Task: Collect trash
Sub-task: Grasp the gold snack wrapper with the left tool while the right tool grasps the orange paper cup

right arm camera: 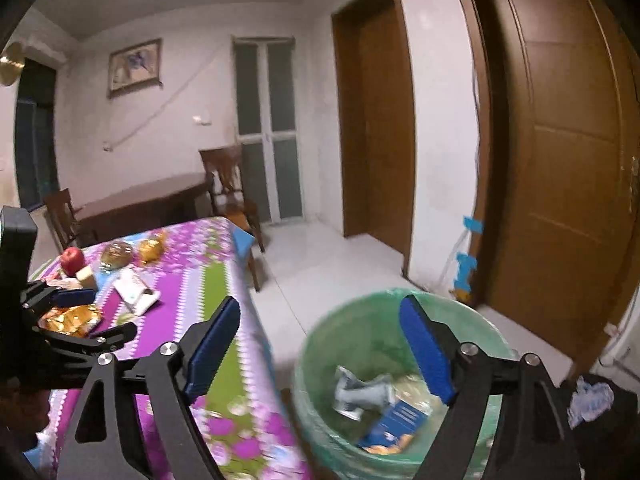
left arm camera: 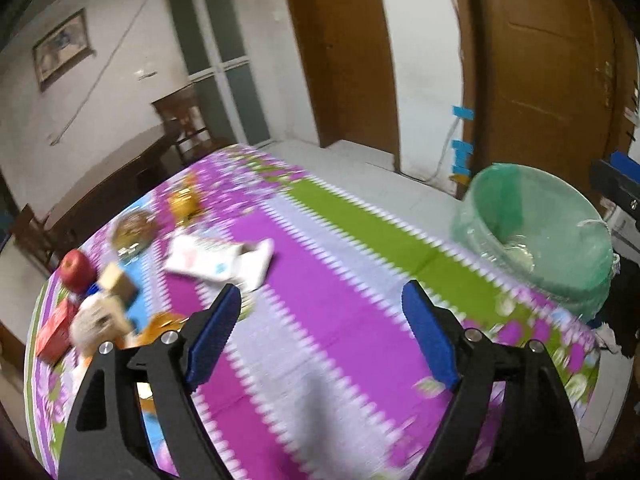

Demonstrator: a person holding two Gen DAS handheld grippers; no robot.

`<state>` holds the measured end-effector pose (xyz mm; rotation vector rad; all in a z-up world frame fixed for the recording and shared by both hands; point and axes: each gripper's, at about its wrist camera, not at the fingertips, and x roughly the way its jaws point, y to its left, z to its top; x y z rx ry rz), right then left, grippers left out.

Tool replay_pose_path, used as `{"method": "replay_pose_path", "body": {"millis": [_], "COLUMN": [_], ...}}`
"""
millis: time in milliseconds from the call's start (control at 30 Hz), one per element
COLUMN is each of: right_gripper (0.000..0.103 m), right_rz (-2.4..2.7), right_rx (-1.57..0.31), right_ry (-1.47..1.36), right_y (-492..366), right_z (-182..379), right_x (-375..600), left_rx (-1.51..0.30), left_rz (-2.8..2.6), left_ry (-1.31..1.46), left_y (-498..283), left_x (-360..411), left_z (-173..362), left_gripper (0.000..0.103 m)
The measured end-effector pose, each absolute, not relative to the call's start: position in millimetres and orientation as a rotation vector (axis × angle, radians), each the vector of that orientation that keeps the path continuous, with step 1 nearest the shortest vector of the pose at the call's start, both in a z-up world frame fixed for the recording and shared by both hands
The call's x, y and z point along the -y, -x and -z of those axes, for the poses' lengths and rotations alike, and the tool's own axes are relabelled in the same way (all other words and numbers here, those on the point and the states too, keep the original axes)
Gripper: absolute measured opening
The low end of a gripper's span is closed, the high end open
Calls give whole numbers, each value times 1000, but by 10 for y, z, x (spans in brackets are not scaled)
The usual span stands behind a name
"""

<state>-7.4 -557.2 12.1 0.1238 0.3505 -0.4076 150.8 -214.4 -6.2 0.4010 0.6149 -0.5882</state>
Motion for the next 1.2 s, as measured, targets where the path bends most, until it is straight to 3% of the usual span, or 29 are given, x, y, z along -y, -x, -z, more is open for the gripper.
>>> {"method": "replay_pose_path", "body": {"millis": [367,733,833,900,933,1200], "right_gripper": [95,95,95,95,95,95], "right_rz": [268,165,164,163,162,71], "right_rx": [-412,-559,-563,-573,-576,-620], "right_ry": [-85,-56,-81,-94,-97,-44], "right_y": [-382,-1038,-1061,-1094,-1113,-1413], "right_z": [64,218,195,193,182,91], "right_x": [4851,4619,4707,4748,4766,4624], "left_rx": [-533,-708,-759,-787,-810,-795], "left_rz": [490,449,456,441,444,461], "left_ry": [-312,-367,-373,-374,-366,-254], "left_y": [-1585,-2083,-2135,-2182,-2209,-1981], "left_x": [969,989,998,1011,1005,821], "left_z": [-88,411,503,549,575,452], "left_gripper": [91,91,80,56,53,51]}}
